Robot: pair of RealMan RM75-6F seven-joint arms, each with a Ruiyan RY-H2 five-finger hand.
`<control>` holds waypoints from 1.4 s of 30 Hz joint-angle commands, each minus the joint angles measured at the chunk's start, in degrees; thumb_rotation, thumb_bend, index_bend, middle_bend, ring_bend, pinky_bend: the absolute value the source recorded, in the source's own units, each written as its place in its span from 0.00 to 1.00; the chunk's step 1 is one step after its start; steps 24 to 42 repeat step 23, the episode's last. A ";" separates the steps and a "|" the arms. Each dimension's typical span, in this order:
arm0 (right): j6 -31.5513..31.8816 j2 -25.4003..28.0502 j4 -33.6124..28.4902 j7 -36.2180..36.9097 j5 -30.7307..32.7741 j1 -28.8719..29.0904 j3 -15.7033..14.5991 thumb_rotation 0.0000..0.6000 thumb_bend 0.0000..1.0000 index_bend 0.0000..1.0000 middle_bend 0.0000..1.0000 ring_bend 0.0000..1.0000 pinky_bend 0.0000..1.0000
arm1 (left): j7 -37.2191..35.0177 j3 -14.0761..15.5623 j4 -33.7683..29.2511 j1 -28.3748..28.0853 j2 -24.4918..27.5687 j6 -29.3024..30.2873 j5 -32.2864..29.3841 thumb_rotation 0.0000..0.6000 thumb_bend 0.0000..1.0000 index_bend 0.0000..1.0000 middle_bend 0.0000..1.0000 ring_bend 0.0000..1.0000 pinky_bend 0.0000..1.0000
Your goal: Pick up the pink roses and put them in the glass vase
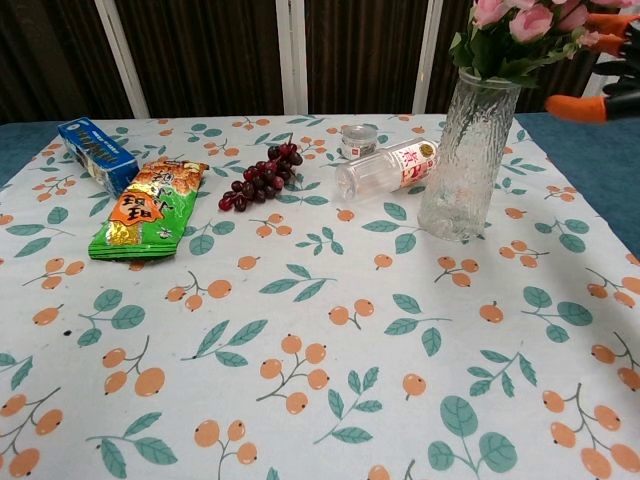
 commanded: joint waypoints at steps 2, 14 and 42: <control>-0.17 5.93 -0.21 -2.50 -3.15 -3.79 -4.59 1.00 0.29 0.00 0.00 0.00 0.00 | 0.15 0.02 0.04 0.07 0.02 0.15 0.06 1.00 0.00 0.00 0.00 0.00 0.00; 11.07 16.52 5.39 -16.31 -15.97 -13.63 -15.17 1.00 0.29 0.00 0.00 0.00 0.00 | 2.96 -0.14 0.62 0.27 -0.55 0.54 -0.41 1.00 0.00 0.00 0.00 0.00 0.00; 13.37 17.22 5.70 -26.68 -19.26 -15.67 -17.64 1.00 0.29 0.00 0.00 0.00 0.00 | 7.91 -0.31 1.06 0.62 -1.27 1.32 -1.05 1.00 0.00 0.00 0.00 0.00 0.00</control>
